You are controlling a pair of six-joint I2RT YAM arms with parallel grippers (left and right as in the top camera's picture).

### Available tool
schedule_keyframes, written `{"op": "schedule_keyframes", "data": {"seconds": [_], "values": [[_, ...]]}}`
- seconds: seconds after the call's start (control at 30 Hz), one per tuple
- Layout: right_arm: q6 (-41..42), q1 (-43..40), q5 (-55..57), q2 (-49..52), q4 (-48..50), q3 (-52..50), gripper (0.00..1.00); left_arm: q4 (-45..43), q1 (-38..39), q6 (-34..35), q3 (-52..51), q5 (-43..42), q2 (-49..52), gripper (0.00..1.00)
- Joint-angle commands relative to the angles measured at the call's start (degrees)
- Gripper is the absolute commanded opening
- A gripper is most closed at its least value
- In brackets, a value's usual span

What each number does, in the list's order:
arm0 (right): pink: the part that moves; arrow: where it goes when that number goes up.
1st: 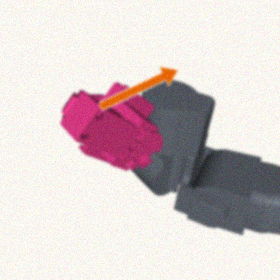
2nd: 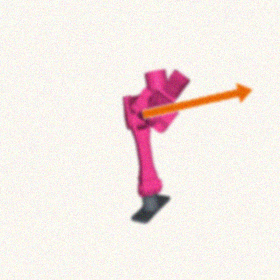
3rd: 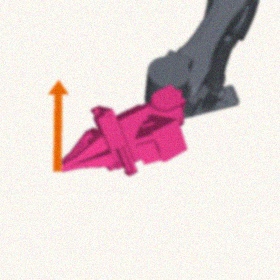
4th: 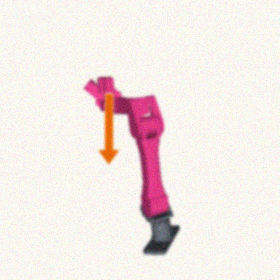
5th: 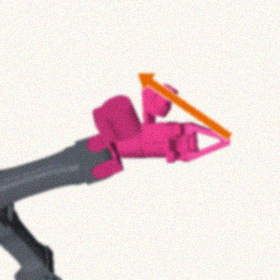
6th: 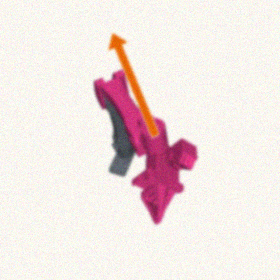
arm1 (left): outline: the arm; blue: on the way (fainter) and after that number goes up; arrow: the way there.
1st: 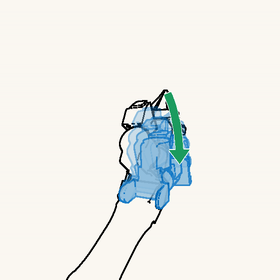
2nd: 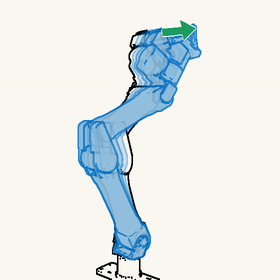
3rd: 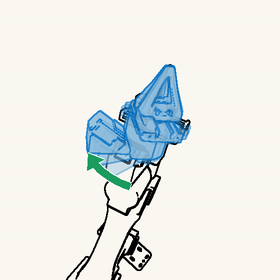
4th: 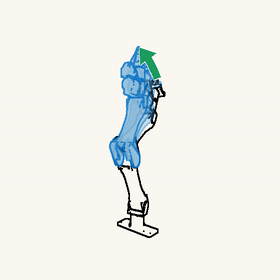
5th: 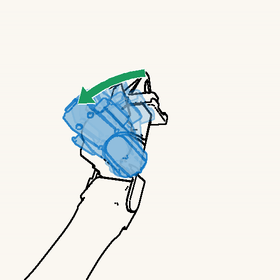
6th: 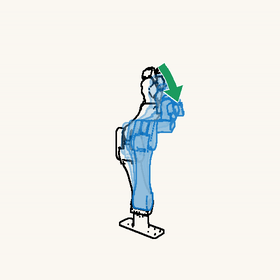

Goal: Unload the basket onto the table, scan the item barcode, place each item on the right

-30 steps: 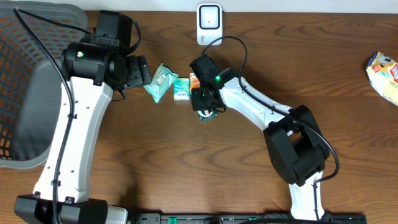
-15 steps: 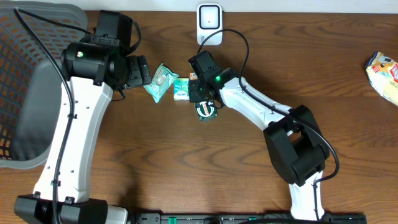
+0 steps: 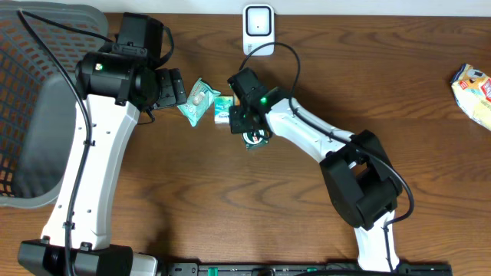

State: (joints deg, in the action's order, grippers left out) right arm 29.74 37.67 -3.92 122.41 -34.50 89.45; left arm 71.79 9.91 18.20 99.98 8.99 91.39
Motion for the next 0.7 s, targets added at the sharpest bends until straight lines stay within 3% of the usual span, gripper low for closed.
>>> {"op": "schedule_keyframes", "data": {"seconds": [0.0, 0.33, 0.67], "values": [[0.7, 1.3, 3.5, 1.0, -0.3, -0.8, 0.01, 0.2, -0.1, 0.5, -0.2, 0.7, -0.1, 0.98], [0.7, 1.7, 5.9, 1.8, -4.8, -1.1, 0.01, 0.2, -0.1, 0.5, -0.2, 0.7, -0.1, 0.98], [0.7, 1.5, 11.5, 1.7, -21.2, -1.1, 0.01, 0.2, -0.1, 0.5, -0.2, 0.7, -0.1, 0.98]]}}
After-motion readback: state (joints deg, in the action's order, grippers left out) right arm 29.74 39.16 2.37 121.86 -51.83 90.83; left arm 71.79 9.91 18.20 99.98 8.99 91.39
